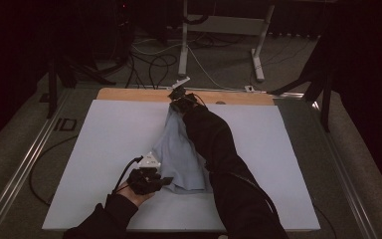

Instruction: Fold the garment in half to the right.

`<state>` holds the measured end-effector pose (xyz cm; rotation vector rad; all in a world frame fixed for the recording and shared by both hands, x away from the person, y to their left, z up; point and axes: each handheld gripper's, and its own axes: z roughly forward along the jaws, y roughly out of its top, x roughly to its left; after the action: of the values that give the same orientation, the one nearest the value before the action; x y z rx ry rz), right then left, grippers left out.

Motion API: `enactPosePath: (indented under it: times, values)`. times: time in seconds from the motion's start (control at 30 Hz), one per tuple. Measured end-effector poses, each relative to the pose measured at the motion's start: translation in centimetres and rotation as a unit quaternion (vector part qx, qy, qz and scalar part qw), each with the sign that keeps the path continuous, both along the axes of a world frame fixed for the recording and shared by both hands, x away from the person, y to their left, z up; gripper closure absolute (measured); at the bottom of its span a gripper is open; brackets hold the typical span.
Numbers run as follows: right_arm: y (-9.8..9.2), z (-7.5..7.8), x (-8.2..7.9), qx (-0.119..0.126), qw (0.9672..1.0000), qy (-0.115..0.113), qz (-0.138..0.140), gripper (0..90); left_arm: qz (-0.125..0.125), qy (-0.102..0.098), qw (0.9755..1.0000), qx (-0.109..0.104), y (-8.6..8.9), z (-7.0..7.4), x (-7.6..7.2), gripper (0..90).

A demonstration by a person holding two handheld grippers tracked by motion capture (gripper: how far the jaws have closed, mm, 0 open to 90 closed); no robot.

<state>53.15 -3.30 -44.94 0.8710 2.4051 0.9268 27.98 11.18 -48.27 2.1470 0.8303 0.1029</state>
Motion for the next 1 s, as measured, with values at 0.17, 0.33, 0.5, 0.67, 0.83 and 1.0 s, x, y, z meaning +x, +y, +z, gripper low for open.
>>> enactPosePath:
  times: [0.17, 0.33, 0.5, 0.67, 0.83, 1.0]
  values:
    - [-1.3, 0.7, -0.3, 0.018, 0.9998, -0.008, -0.002, 87.7, -0.017, -0.01, 0.9998, 0.006, -1.3, 0.8, 0.0, 86.2]
    - [-2.8, 1.3, -0.6, 0.034, 0.9992, -0.017, -0.005, 87.6, -0.029, -0.017, 0.9994, 0.011, -2.4, 1.4, 0.2, 86.2]
    - [-4.3, 1.6, -0.8, 0.041, 0.9989, -0.018, -0.012, 87.6, -0.042, -0.019, 0.9988, 0.015, -3.7, 1.7, 0.3, 86.2]
    - [-5.7, 1.9, -0.8, 0.047, 0.9985, -0.02, -0.018, 87.6, -0.055, -0.024, 0.9981, 0.016, -5.2, 1.9, 0.4, 86.2]
    - [-7.1, 1.9, -0.8, 0.054, 0.9981, -0.023, -0.018, 87.5, -0.066, -0.027, 0.9974, 0.016, -6.6, 2.1, 0.6, 86.2]
    - [-8.2, 1.6, -0.7, 0.055, 0.9979, -0.025, -0.022, 87.4, -0.071, -0.028, 0.997, 0.016, -7.9, 2.0, 1.0, 86.2]
